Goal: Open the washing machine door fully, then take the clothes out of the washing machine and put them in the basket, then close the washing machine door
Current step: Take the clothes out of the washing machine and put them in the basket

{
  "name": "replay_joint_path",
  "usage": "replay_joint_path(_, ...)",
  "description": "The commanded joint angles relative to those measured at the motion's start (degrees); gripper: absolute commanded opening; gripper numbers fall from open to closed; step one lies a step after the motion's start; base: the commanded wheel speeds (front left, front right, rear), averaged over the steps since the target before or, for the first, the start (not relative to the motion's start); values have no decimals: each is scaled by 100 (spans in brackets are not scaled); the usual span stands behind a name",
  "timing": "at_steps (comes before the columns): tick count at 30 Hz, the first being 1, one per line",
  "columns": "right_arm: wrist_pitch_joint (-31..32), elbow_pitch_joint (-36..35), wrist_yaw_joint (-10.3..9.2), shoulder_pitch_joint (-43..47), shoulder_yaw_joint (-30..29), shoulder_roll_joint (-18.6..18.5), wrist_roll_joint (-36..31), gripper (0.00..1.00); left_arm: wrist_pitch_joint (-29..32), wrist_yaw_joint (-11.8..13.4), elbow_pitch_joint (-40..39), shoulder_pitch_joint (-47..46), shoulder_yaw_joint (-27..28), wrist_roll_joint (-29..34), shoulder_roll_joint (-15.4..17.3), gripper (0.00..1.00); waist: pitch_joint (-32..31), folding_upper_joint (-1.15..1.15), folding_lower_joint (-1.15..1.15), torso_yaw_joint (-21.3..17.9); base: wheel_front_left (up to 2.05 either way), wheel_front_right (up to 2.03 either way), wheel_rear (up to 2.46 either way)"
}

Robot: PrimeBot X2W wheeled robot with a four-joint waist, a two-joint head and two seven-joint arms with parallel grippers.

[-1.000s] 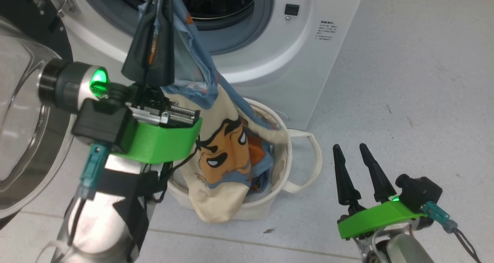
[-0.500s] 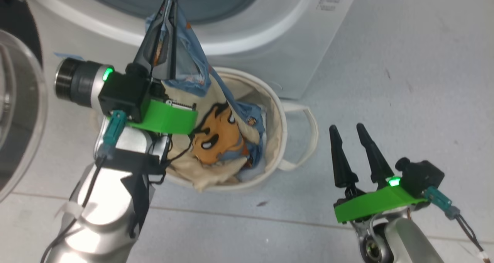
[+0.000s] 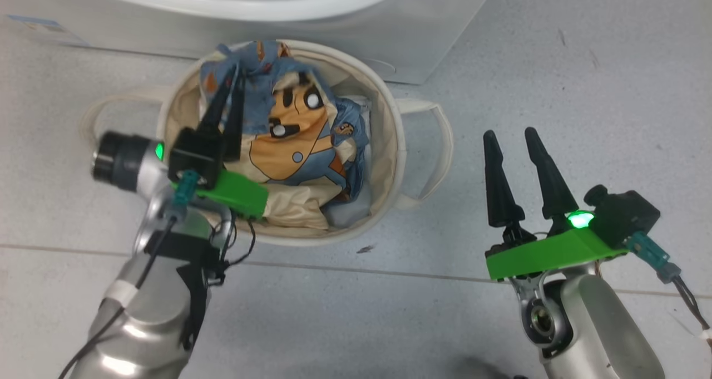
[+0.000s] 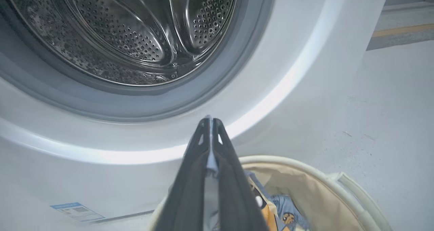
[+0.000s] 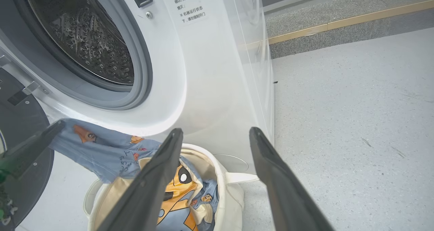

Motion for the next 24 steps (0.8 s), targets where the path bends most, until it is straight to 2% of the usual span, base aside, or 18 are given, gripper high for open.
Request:
replay_joint_path(1, -28, -194, 2, 4, 101, 23, -41, 100, -26, 0, -52, 8, 107, 57, 119, 0, 50, 0, 0, 1, 0, 0, 0)
replay_joint_path(12, -28, -225, 2, -132, 144, 23, -13, 100, -26, -33, 1396, -321, -205, 154, -91, 0, 291, 0, 0, -79, 0, 0, 0)
replay_joint_path(16, -28, -228, 2, -160, 147, 23, 4, 100, -26, -28, 1765, -461, -256, 130, -152, 0, 343, 0, 0, -124, 0, 0, 0)
replay_joint_path(18, -28, -226, 2, -169, 144, 23, 3, 100, -26, -33, 1951, -500, -273, 107, -175, 4, 354, 0, 0, -129, 0, 0, 0)
replay_joint_path(21, -28, -216, 2, -176, 153, 23, -1, 100, -26, -38, 2103, -509, -259, 43, -212, 3, 346, 0, 0, -130, 0, 0, 0)
replay_joint_path(22, -28, -210, 2, -179, 166, 23, 0, 100, -26, -20, 2138, -501, -229, -34, -259, 62, 328, 0, 0, -125, 0, 0, 0)
replay_joint_path(23, -28, -210, 2, -179, 166, 23, 0, 100, -26, -20, 2138, -501, -229, -34, -259, 62, 328, 0, 0, -125, 0, 0, 0)
replay_joint_path(24, -28, -213, 2, -179, 163, 23, -3, 100, -26, -1, 2086, -495, -221, -58, -280, 100, 312, 0, 0, -111, 0, 0, 0)
